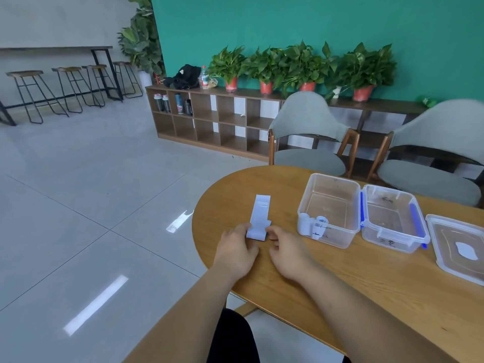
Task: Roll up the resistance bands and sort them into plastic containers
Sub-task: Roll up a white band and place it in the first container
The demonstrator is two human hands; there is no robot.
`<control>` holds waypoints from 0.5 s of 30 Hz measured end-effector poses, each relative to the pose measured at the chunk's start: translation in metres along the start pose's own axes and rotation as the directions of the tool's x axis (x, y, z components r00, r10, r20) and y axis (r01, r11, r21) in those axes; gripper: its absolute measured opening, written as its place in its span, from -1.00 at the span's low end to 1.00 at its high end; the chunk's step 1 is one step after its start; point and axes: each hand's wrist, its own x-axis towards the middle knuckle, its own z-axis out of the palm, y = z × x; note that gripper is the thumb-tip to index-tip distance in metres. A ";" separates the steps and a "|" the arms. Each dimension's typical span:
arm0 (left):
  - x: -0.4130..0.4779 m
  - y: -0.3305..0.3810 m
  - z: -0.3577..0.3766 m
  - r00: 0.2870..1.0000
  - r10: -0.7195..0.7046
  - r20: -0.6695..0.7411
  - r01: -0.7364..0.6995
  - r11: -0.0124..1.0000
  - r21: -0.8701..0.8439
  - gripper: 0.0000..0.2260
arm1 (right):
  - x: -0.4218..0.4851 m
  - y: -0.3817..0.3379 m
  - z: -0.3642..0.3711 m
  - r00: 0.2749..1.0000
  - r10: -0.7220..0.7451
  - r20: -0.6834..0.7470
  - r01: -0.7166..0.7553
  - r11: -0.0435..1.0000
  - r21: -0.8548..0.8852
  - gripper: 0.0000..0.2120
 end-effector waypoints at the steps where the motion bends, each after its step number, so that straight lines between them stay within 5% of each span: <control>1: 0.000 0.001 0.001 1.000 -0.001 -0.007 0.001 1.000 -0.019 -0.48 | 0.002 -0.002 0.001 1.000 0.009 -0.004 -0.009 0.998 0.055 -0.50; 9: 0.005 0.007 -0.008 0.986 -0.027 -0.166 -0.006 0.981 -0.193 -0.53 | 0.002 -0.027 -0.013 0.985 -0.081 -0.154 0.139 0.901 0.411 -0.61; 15: 0.010 0.007 -0.027 0.974 -0.106 -0.199 0.018 0.916 -0.401 -0.67 | 0.005 -0.038 -0.025 0.939 -0.125 -0.320 0.253 0.882 0.399 -0.63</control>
